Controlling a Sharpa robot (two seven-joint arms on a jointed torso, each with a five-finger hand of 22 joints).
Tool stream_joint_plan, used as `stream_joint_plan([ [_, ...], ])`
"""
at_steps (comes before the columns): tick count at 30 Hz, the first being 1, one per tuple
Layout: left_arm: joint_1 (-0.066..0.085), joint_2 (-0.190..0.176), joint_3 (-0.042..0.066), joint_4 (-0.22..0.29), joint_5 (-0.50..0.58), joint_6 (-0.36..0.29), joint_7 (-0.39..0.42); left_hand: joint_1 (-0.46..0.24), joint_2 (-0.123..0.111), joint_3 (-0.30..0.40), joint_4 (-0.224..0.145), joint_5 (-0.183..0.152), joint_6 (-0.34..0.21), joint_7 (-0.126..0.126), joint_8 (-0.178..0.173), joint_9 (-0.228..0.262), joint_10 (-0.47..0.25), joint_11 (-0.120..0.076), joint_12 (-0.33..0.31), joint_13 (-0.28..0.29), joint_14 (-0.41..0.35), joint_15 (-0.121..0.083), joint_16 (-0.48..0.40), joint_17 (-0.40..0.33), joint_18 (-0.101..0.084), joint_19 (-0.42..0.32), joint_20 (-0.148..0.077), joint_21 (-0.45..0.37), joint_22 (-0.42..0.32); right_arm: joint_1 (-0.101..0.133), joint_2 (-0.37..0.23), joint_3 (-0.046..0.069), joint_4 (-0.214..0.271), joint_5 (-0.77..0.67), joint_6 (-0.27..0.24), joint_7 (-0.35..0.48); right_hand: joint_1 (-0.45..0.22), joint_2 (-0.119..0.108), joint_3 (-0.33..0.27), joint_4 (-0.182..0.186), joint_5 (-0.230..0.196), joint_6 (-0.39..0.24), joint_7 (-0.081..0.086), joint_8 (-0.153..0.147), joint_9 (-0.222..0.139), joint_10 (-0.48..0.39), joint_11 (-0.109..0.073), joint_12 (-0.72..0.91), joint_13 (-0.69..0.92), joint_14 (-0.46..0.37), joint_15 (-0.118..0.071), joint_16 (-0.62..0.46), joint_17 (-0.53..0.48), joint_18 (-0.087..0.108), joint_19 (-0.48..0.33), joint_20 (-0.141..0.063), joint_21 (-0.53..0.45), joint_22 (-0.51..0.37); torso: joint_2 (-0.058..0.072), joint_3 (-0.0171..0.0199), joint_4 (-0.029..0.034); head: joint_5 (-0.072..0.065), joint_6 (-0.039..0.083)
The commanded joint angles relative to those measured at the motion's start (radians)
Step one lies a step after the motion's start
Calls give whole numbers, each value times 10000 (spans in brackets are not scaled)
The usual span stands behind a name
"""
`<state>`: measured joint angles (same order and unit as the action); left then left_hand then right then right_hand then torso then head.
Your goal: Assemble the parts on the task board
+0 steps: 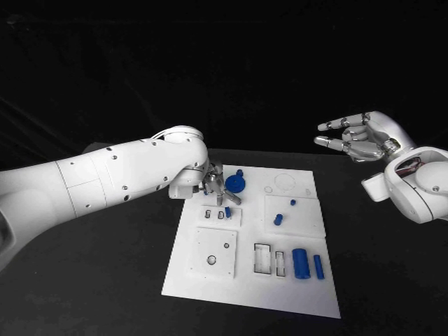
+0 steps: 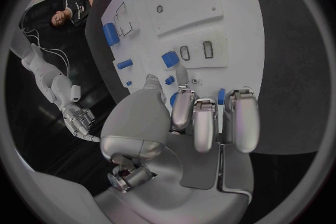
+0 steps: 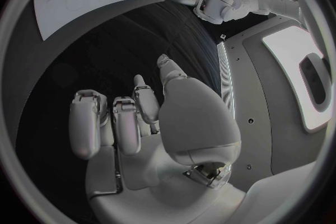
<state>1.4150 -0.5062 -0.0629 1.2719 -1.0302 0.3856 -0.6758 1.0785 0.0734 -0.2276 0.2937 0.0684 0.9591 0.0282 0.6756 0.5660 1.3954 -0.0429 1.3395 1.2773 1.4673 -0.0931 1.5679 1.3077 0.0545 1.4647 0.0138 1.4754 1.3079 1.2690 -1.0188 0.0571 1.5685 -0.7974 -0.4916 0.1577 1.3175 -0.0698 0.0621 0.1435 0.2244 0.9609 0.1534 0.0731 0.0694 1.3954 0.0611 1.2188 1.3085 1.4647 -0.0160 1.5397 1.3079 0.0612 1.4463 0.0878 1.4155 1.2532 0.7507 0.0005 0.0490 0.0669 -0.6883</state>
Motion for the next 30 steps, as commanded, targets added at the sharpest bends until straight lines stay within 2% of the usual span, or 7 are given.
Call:
stream_joint_plan([
  [1,2,87,-10,-55,-92,459,-64,-60,33,-57,-20,-45,-68,-17,48,30,5,20,27,16,1035,-68,29,2631,-177,457,-47,0,726,4,33,0,-14,-99,-39,46,26,27,-72,-14,51,0,-42,47,12,-23,-4,-26,333,934,6,-50,2148,44,-51,-10,-48,-17,8,2,-7,-9,-17],
  [11,-76,257,-78,-222,-93,614,-91,178,219,38,-69,16,-138,-30,125,226,15,9,49,52,1035,-76,29,2631,-186,479,-53,18,779,4,66,-4,-43,-101,1,7,22,31,-80,-10,82,1,-43,47,12,-22,-5,-26,332,933,5,-54,2143,46,-52,-12,-53,-24,10,2,6,-3,-68],
  [19,-161,332,-115,-298,-77,588,-95,289,237,86,-82,31,-167,-33,145,292,18,7,56,65,1035,-77,29,2631,-188,483,-54,20,788,3,101,-10,-74,-115,39,-42,19,39,-86,-5,110,1,-43,47,12,-26,-6,-35,325,932,4,-59,2138,49,-59,-13,-63,-43,16,10,-10,16,-66],
  [30,-189,366,-126,-331,-23,533,-96,543,278,228,-105,50,-217,-40,184,432,24,1,70,91,1035,-81,29,2631,-196,499,-58,38,837,1,146,-20,-117,-137,9,-29,10,45,-94,3,133,1,-43,47,11,-27,-6,-37,322,931,3,-61,2135,53,-66,-14,-74,-63,11,18,5,-1,-87],
])
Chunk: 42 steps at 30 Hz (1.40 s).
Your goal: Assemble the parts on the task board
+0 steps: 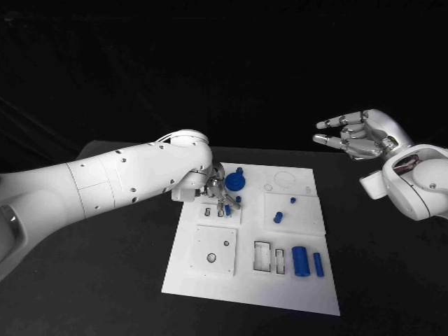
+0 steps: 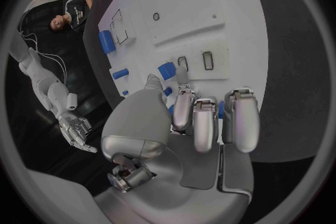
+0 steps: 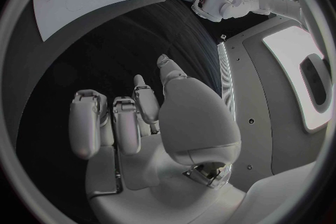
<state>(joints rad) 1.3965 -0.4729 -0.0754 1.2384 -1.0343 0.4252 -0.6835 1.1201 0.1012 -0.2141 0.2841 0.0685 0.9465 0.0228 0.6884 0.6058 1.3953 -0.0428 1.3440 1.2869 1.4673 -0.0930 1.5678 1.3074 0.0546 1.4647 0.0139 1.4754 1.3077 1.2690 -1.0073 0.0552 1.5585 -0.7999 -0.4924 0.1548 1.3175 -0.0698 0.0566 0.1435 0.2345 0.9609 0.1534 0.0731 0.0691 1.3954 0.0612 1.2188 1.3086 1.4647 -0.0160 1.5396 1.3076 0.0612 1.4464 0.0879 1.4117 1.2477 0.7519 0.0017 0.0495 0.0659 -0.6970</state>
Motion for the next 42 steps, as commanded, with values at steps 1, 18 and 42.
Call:
stream_joint_plan([
  [1,-5,36,-3,6,25,134,-19,172,7,124,-14,50,-99,13,59,56,24,-1,24,-5,1035,-83,29,2634,-196,498,-60,36,837,0,40,-2,-25,-114,22,-1,10,45,-39,3,33,1,-43,47,14,-28,-6,-37,321,931,2,-61,2138,53,-67,-15,-36,-8,-2,4,0,12,-1],
  [18,-6,30,-8,35,196,-252,3,1593,366,1697,-376,95,-346,-34,-49,373,-34,-49,-40,-26,1035,-127,29,2634,-193,493,-103,11,838,-8,122,-19,-106,-217,110,-30,10,45,-39,3,33,1,-43,47,14,-28,-6,-37,321,931,2,-61,2138,53,-67,-15,-36,-8,20,-2,-7,34,-30],
  [42,-11,-102,-8,52,382,-531,44,1044,-1200,5257,-235,49,-320,47,-306,705,-108,20,-188,-123,1035,-64,29,2634,-187,483,-49,-37,845,-35,214,-47,-196,-282,198,-72,-28,64,-68,34,35,6,-44,50,15,-31,-6,-48,311,927,1,-75,2121,58,-75,-17,-53,-37,20,-1,-5,46,-58],
])
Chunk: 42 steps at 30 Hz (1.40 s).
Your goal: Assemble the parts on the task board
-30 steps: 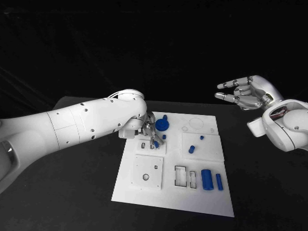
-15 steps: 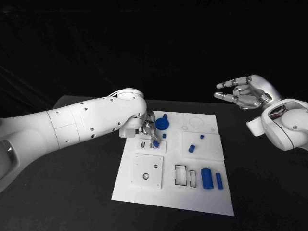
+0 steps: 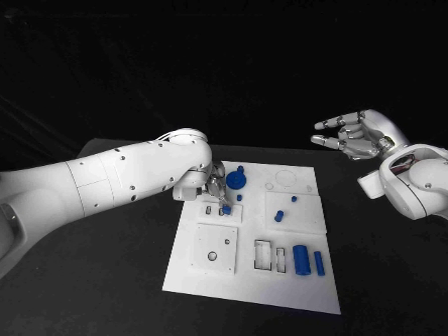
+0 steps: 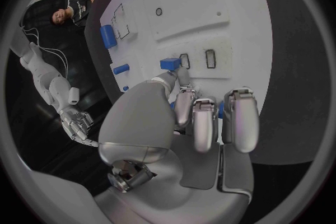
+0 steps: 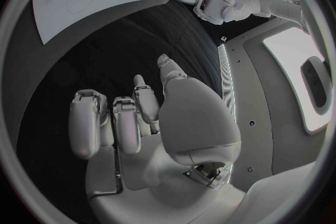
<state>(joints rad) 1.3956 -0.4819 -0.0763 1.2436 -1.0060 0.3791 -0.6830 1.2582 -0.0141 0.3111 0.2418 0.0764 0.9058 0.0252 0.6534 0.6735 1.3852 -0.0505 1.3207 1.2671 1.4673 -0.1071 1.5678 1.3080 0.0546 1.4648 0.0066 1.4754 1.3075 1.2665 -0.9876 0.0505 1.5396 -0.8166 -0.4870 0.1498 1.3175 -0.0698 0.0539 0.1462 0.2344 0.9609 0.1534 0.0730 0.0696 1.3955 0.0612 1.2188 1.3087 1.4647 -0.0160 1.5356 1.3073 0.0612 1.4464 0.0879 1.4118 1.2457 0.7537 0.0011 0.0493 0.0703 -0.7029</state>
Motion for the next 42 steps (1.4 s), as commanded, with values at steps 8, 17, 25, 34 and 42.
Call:
stream_joint_plan([
  [8,-2,-101,2,-44,51,-41,46,-2313,-285,-438,503,-61,241,40,108,179,50,122,112,125,1035,102,30,2628,-191,500,57,-27,888,-36,66,-16,-63,-148,197,-44,-42,64,-52,16,28,6,-44,50,9,-36,-6,-55,304,926,1,-39,2120,59,-78,-18,-59,-25,6,13,-4,22,-1],
  [17,-21,-278,3,60,41,-123,61,-3292,-111,-731,523,-65,270,13,104,275,59,98,122,132,1035,81,30,2628,-193,509,37,-25,911,-60,81,-30,-89,-191,230,-65,-53,64,-60,23,24,6,-44,50,9,-35,-5,-54,305,926,1,-40,2118,60,-79,-18,-60,-27,4,6,-8,6,18],
  [25,-109,-675,14,335,433,-1175,225,-3270,17,-663,481,-39,222,13,65,290,30,99,89,94,1035,79,30,2628,-182,493,34,-57,863,-75,76,-47,-100,-233,264,-86,-53,64,-60,23,24,6,-44,50,9,-35,-5,-54,305,926,1,-40,2118,60,-79,-18,-60,-27,6,-1,-3,-12,13],
  [34,-230,-1501,41,1036,1163,-3243,1386,-2966,-612,-764,510,-32,-50,127,-111,269,-661,193,-742,-864,1035,148,30,2628,-78,306,86,-386,343,-98,68,-70,-119,-267,291,-102,-53,64,-60,23,24,6,-44,50,9,-35,-5,-54,305,926,1,-40,2118,60,-79,-18,-60,-27,12,0,4,-47,15],
  [42,-379,-2390,41,1714,1904,-4923,3530,-2040,-974,-599,370,-20,-414,320,-444,15,-1786,359,-2131,-2414,1035,279,30,2628,174,-184,198,-1256,-957,-120,65,-94,-154,-285,308,-116,-53,64,-60,23,24,6,-44,50,9,-35,-5,-54,305,926,1,-40,2118,60,-79,-18,-60,-27,15,3,-3,-49,25],
])
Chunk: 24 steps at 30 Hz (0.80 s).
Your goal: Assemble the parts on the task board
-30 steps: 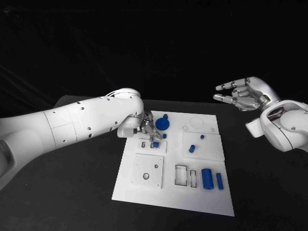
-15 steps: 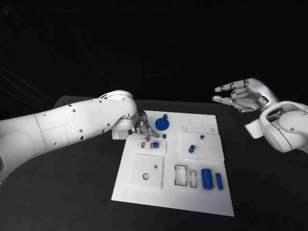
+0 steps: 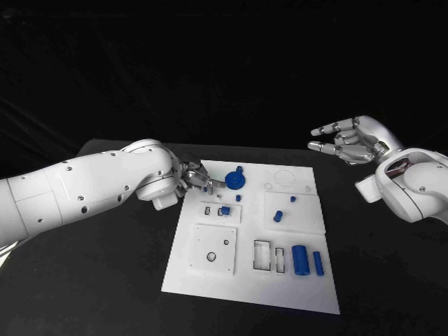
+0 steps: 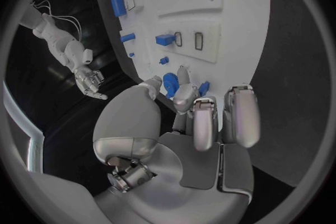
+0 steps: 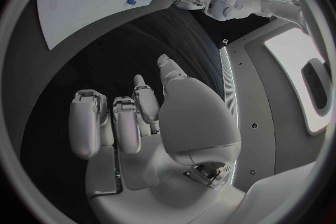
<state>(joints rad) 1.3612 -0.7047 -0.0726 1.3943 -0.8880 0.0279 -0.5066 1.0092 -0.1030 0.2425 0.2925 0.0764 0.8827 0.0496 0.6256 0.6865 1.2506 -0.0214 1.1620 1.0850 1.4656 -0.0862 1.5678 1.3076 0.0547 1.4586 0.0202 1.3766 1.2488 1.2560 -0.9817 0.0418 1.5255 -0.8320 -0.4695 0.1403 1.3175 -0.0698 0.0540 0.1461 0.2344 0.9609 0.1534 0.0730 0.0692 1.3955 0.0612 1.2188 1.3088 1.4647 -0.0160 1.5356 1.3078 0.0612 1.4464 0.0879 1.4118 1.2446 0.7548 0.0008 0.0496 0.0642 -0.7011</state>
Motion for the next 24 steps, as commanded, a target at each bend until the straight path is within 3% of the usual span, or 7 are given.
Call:
stream_joint_plan([
  [1,-53,-249,3,280,760,-1489,1982,717,-129,153,-172,-28,-288,137,-283,-211,-766,127,-941,-1021,1048,112,21,2622,210,-205,91,-413,-573,-16,7,-10,-16,-133,135,-22,-53,64,-61,24,24,6,-44,50,14,-35,-5,-54,304,926,1,-40,2114,59,-79,-18,-61,-16,4,4,-6,12,7],
  [3,-109,-468,-3,466,805,-1599,2530,1415,-243,312,-254,-46,-662,422,-699,-563,-2319,381,-2737,-2772,644,338,-778,1688,578,-1121,254,-1908,-2657,-22,7,-17,-23,-139,138,-25,-64,67,-73,33,26,7,-45,51,14,-29,-6,-43,309,928,1,-34,2122,59,-77,-18,-61,-14,0,7,-2,7,10],
  [5,-183,-691,-8,650,742,-1655,3016,2050,-325,468,-281,-66,-869,689,-1107,-1018,-2859,705,-3565,-3429,-152,586,-2109,303,983,-2346,494,-3918,-5133,-27,4,-24,-31,-142,140,-27,-68,69,-77,36,27,7,-46,51,14,-27,-7,-40,311,929,1,-32,2124,58,-76,-19,-61,-13,-1,5,4,11,13],
  [8,-296,-1000,-13,891,512,-1680,3675,2723,-480,610,-392,-50,-826,847,-1409,-1505,-3050,799,-4222,-4116,-941,741,-3418,-1009,1258,-3073,692,-5397,-6745,-32,-1,-31,-44,-146,142,-30,-68,69,-77,36,27,7,-46,51,14,-27,-7,-40,311,929,1,-32,2124,58,-76,-19,-61,-13,-2,6,6,17,13],
  [11,-436,-1319,-16,1139,-24,-1805,4345,3472,-656,807,-705,-68,-494,827,-1581,-1922,-2972,800,-4586,-4649,-1154,755,-3843,-1444,1297,-3064,746,-5799,-6996,-36,-9,-40,-59,-155,142,-37,-68,70,-79,37,29,8,-46,51,14,-24,-7,-33,315,930,1,-29,2129,57,-73,-19,-58,-7,-2,1,18,27,23],
  [18,-646,-1616,-18,1423,-1240,-2250,4973,4148,-985,1021,-1081,-83,215,692,-1799,-2560,-2395,656,-4510,-5090,-594,620,-3055,-780,1207,-2421,622,-5527,-6597,-44,-9,-53,-60,-226,174,-69,39,106,-62,-20,104,15,-53,55,14,-22,-18,-31,311,932,-7,-29,2131,58,-70,-24,-65,-13,4,1,-5,55,33],
  [24,-828,-1698,-19,1577,-2372,-2616,4937,3921,-1321,423,-1133,-84,869,398,-1195,-2518,-1917,381,-3268,-4577,160,397,-1741,537,787,-1140,424,-3464,-4044,-53,-3,-61,-54,-298,203,-90,129,133,-45,-74,204,21,-56,58,14,-28,-23,-41,300,932,-13,-31,2130,57,-64,-31,-68,-14,9,3,-20,61,27],
])
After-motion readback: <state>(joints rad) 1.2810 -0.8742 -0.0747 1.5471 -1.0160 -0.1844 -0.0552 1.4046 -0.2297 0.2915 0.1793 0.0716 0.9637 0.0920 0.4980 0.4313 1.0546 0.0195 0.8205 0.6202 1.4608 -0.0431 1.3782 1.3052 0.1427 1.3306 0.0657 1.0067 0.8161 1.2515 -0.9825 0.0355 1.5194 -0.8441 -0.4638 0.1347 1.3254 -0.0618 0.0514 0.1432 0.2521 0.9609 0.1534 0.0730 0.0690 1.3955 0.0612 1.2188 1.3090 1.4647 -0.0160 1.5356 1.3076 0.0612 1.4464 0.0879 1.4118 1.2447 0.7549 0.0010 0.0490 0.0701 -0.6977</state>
